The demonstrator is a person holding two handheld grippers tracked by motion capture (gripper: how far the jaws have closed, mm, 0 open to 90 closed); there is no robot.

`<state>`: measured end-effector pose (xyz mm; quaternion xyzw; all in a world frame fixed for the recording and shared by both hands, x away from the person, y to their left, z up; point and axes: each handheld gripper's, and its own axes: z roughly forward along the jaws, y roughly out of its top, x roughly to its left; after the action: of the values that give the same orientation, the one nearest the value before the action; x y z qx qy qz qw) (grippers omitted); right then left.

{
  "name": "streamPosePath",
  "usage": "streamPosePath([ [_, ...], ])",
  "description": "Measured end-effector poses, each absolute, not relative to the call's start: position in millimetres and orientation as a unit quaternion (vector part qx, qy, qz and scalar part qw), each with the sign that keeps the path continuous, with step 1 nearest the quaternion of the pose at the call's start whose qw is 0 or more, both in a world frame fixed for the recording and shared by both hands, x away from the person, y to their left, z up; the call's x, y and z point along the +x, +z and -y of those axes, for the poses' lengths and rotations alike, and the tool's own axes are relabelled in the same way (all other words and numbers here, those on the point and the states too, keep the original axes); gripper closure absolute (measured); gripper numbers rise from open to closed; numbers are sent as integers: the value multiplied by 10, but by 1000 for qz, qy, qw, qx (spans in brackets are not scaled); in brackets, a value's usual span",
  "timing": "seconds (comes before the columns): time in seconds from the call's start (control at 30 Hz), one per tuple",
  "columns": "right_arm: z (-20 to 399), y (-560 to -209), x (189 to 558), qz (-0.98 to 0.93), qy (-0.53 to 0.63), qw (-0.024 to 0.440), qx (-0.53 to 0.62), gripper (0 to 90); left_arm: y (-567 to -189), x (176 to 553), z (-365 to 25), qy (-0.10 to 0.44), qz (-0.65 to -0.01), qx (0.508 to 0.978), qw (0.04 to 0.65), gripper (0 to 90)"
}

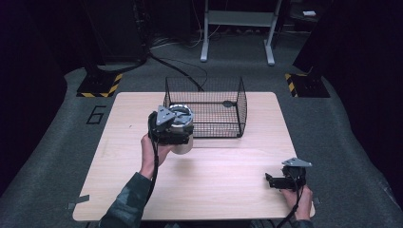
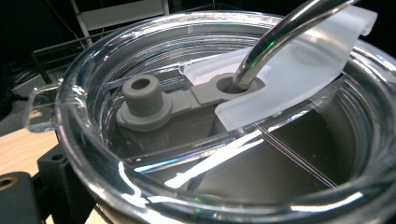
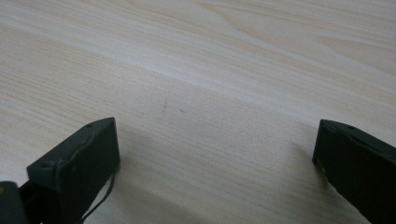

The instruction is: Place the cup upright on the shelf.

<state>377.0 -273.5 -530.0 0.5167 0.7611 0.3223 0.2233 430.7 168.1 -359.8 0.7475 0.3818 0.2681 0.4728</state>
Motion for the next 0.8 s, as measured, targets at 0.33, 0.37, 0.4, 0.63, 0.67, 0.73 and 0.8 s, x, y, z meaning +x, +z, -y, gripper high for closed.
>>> streamPosePath([
  [0.33,2734,-5300,3769,-761,322,223,517,1,-3470,4381,-1649,260,-377,748,481,42],
  [0.37,2734,-5300,3769,-761,322,223,517,2,-3450,4387,-1646,260,-376,748,480,42],
  [0.4,2734,-5300,3769,-761,322,223,517,1,-3433,4396,-1640,261,-375,748,482,42],
  [0.63,2734,-5300,3770,-761,322,223,517,1,-3305,4480,-1605,261,-373,748,484,42],
  [0.67,2735,-5300,3769,-762,322,223,516,2,-3272,4510,-1594,261,-370,748,485,42],
  [0.73,2735,-5300,3769,-761,322,223,516,2,-3244,4539,-1582,265,-370,748,483,42],
  [0.8,2735,-5300,3770,-761,322,223,517,2,-3211,4578,-1566,263,-371,747,485,42],
])
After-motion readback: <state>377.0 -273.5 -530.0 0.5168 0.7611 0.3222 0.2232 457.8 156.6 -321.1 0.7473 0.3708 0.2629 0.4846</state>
